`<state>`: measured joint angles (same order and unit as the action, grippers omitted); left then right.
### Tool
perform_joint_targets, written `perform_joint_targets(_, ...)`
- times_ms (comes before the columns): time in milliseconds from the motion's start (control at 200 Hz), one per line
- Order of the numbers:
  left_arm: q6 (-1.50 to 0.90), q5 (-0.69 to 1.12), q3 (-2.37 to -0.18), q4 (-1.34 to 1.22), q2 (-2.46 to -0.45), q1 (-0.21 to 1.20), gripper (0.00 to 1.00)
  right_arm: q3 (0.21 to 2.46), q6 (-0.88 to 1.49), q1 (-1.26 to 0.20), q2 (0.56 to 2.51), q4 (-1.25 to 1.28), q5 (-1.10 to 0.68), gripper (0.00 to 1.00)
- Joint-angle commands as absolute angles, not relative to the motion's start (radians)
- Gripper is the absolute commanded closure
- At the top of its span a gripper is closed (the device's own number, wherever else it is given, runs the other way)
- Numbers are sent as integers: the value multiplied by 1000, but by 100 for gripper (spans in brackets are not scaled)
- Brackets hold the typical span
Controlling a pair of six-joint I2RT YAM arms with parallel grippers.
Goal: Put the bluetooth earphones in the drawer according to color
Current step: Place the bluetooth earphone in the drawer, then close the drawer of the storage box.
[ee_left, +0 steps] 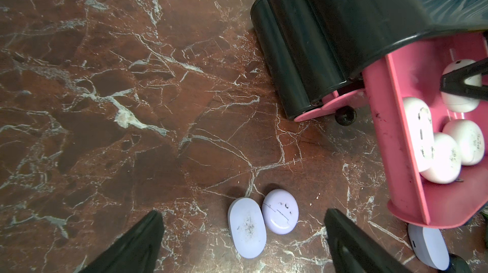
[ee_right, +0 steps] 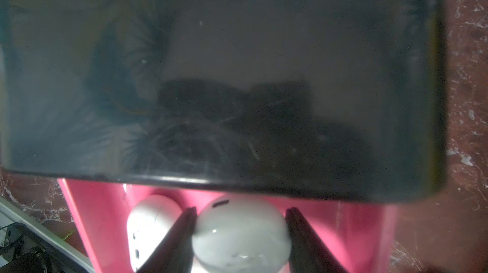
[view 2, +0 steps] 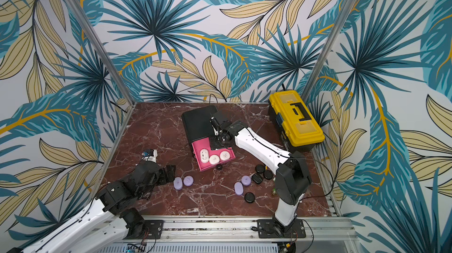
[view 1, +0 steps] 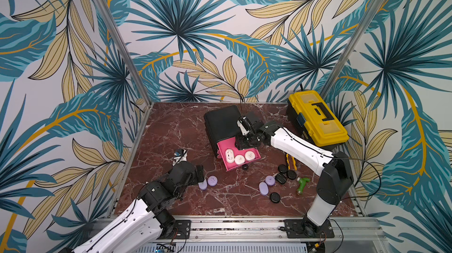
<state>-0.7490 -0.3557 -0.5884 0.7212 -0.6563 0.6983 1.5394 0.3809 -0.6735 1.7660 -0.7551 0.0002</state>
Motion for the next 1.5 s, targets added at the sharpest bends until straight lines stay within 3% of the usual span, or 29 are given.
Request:
perform_joint_targets(0,-750,-367,-566,710,-655,693,0,1552,371,-682,1781,-732,24,41)
perform_joint_targets(150,-743,-364,-580,704,-662,693,0,1552,377,-683,1765,-732,24,31)
perform_joint_targets(275,-713,-365,-638,698,-702,693,0,1546,383,-684,1731,-733,29,28)
perform_joint_targets(586,-540,-320,-950,688,-947,654,0,1417,410,-684,1522,-734,-10,27)
perform_joint_targets(966,-392,-167,-1395,678,-1378,577,0,1070,468,-684,1207,-707,-61,28)
perform_joint_targets(1197,-366,-73,-1602,659,-1601,535,0,876,521,-683,1115,-576,-111,28)
perform_joint_targets(1492,-336,-26,-1741,625,-1824,466,0,660,608,-696,1115,-209,-202,31)
